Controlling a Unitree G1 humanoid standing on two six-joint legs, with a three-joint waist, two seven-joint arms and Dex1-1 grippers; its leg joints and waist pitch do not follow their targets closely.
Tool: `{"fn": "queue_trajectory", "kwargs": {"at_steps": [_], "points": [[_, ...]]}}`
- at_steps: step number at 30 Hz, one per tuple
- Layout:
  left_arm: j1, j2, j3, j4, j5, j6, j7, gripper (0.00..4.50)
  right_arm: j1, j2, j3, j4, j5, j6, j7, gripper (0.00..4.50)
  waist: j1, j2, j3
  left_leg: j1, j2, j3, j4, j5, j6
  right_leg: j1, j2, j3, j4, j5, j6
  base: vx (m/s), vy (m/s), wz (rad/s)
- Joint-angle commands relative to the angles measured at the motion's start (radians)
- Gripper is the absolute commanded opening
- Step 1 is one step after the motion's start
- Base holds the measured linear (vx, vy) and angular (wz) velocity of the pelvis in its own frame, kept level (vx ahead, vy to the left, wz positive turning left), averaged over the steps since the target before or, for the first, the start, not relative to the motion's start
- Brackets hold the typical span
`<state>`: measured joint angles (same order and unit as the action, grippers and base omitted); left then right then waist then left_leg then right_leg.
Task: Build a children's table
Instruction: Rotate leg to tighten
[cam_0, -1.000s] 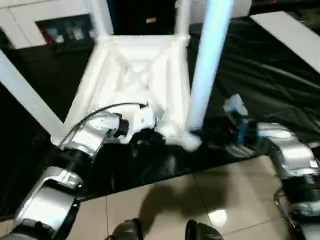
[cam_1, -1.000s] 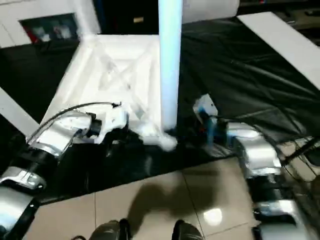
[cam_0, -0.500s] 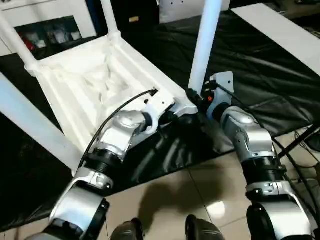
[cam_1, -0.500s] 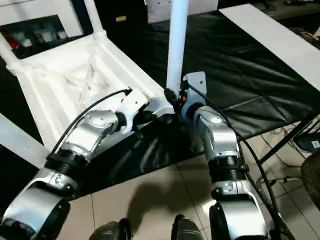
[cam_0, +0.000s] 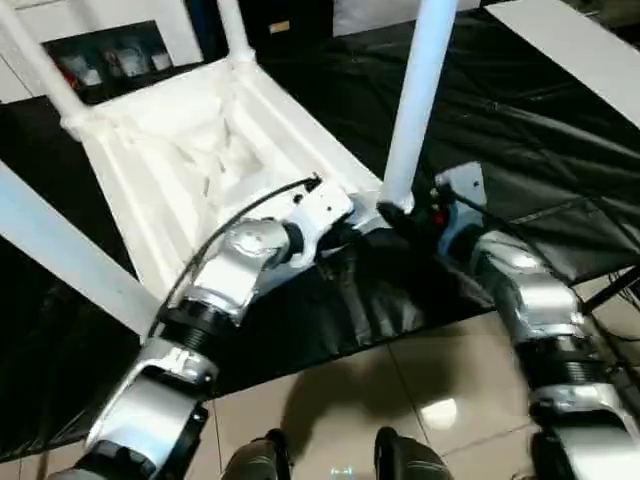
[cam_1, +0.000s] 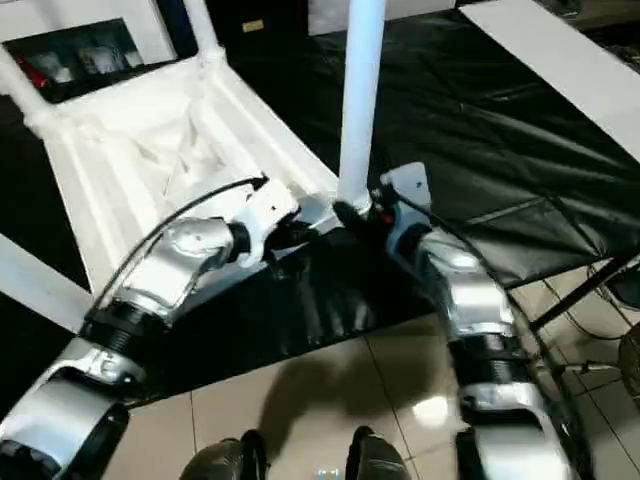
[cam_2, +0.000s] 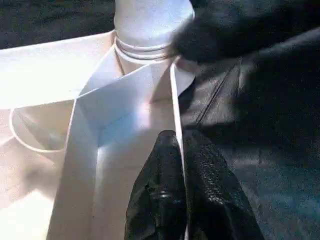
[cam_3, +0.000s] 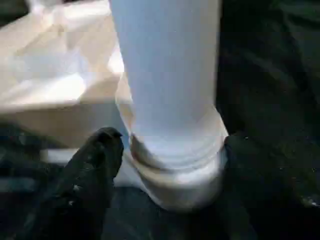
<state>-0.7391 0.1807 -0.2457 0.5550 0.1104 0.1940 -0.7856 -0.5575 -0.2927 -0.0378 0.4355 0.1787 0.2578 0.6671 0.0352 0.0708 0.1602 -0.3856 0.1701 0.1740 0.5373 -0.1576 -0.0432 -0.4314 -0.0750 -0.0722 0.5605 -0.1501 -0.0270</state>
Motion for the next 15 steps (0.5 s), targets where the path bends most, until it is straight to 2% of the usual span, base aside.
{"fn": "queue_trajectory", "kwargs": {"at_steps": [1, 3, 4, 6, 7, 8, 9, 10, 11, 13, 14, 15], "points": [[0.026, 0.039, -0.034, 0.041, 0.006, -0.04, -0.065, 0.0, 0.005, -0.043, 0.013, 0.005, 0.02, -0.032, 0.116, 3.93, 0.003, -0.019, -0.067, 0.002, 0.045, -0.015, -0.041, -0.127, 0.155, 0.071, -0.072, 0.048, -0.058, -0.187, -0.223, 0.0, 0.0, 0.0], [0.027, 0.052, -0.039, 0.043, 0.002, -0.055, -0.093, 0.0, 0.005, -0.071, 0.02, 0.009, 0.02, -0.049, 0.169, 4.18, 0.004, -0.019, -0.07, 0.0, 0.046, -0.013, -0.035, -0.085, 0.187, 0.07, -0.069, 0.045, -0.048, -0.097, -0.25, 0.0, 0.0, 0.0], [0.03, 0.064, -0.044, 0.042, -0.003, -0.074, -0.126, 0.0, 0.006, -0.092, 0.028, 0.006, 0.023, -0.055, 0.21, 4.18, 0.004, -0.024, -0.071, 0.001, 0.046, -0.011, -0.032, -0.071, 0.206, 0.07, -0.066, 0.043, -0.046, -0.064, -0.262, 0.0, 0.0, 0.0], [0.036, 0.08, -0.053, 0.039, -0.009, -0.101, -0.169, 0.0, 0.007, -0.115, 0.038, 0.002, 0.027, -0.061, 0.255, 4.27, 0.006, -0.02, -0.07, 0.001, 0.048, -0.011, -0.03, -0.059, 0.225, 0.069, -0.067, 0.041, -0.042, -0.05, -0.274, 0.0, 0.0, 0.0], [0.051, 0.115, -0.075, 0.026, -0.024, -0.166, -0.271, 0.0, 0.007, -0.154, 0.057, -0.006, 0.033, -0.07, 0.338, 4.37, 0.008, -0.02, -0.072, 0.001, 0.048, -0.011, -0.028, -0.059, 0.234, 0.069, -0.068, 0.039, -0.041, -0.051, -0.276, 0.0, 0.0, 0.0], [0.055, 0.125, -0.082, 0.023, -0.029, -0.185, -0.299, 0.0, 0.007, -0.166, 0.063, -0.006, 0.035, -0.075, 0.362, 4.45, 0.01, -0.019, -0.07, 0.0, 0.05, -0.011, -0.029, -0.059, 0.238, 0.07, -0.069, 0.039, -0.041, -0.058, -0.276, 0.0, 0.0, 0.0], [0.056, 0.137, -0.091, 0.022, -0.027, -0.193, -0.323, 0.0, 0.004, -0.175, 0.066, -0.002, 0.033, -0.086, 0.379, 4.45, 0.007, -0.033, -0.075, 0.002, 0.051, -0.008, -0.027, -0.058, 0.239, 0.07, -0.067, 0.04, -0.04, -0.054, -0.276, 0.0, 0.0, 0.0], [0.055, 0.147, -0.098, 0.025, -0.023, -0.196, -0.338, 0.0, -0.001, -0.182, 0.068, 0.002, 0.037, -0.09, 0.399, 4.45, 0.009, -0.026, -0.072, 0.002, 0.053, -0.009, -0.029, -0.062, 0.238, 0.068, -0.07, 0.041, -0.038, -0.075, -0.276, 0.0, 0.0, 0.0], [0.055, 0.155, -0.103, 0.026, -0.022, -0.203, -0.354, 0.0, -0.006, -0.189, 0.069, 0.001, 0.05, -0.079, 0.431, 4.45, 0.01, -0.03, -0.073, 0.007, 0.055, -0.006, -0.028, -0.068, 0.236, 0.064, -0.069, 0.042, -0.042, -0.091, -0.275, 0.0, 0.0, 0.0], [0.056, 0.163, -0.111, 0.021, -0.033, -0.214, -0.385, 0.0, -0.014, -0.201, 0.079, 0.008, 0.062, -0.085, 0.489, 4.45, 0.019, -0.029, -0.069, 0.01, 0.06, -0.007, -0.031, -0.092, 0.223, 0.061, -0.072, 0.044, -0.044, -0.157, -0.271, 0.0, 0.0, 0.0], [0.056, 0.163, -0.111, 0.021, -0.033, -0.214, -0.385, 0.0, -0.014, -0.201, 0.079, 0.008, 0.062, -0.085, 0.489, 4.45, 0.022, -0.037, -0.071, 0.01, 0.06, -0.008, -0.03, -0.09, 0.215, 0.061, -0.072, 0.044, -0.041, -0.169, -0.269, 0.0, 0.0, 0.0], [0.061, 0.167, -0.116, 0.01, -0.041, -0.215, -0.405, 0.0, -0.018, -0.204, 0.084, 0.009, 0.065, -0.09, 0.51, 4.45, 0.021, -0.041, -0.071, 0.01, 0.061, -0.006, -0.031, -0.086, 0.213, 0.061, -0.072, 0.046, -0.042, -0.169, -0.268, 0.0, 0.0, 0.0]]}}
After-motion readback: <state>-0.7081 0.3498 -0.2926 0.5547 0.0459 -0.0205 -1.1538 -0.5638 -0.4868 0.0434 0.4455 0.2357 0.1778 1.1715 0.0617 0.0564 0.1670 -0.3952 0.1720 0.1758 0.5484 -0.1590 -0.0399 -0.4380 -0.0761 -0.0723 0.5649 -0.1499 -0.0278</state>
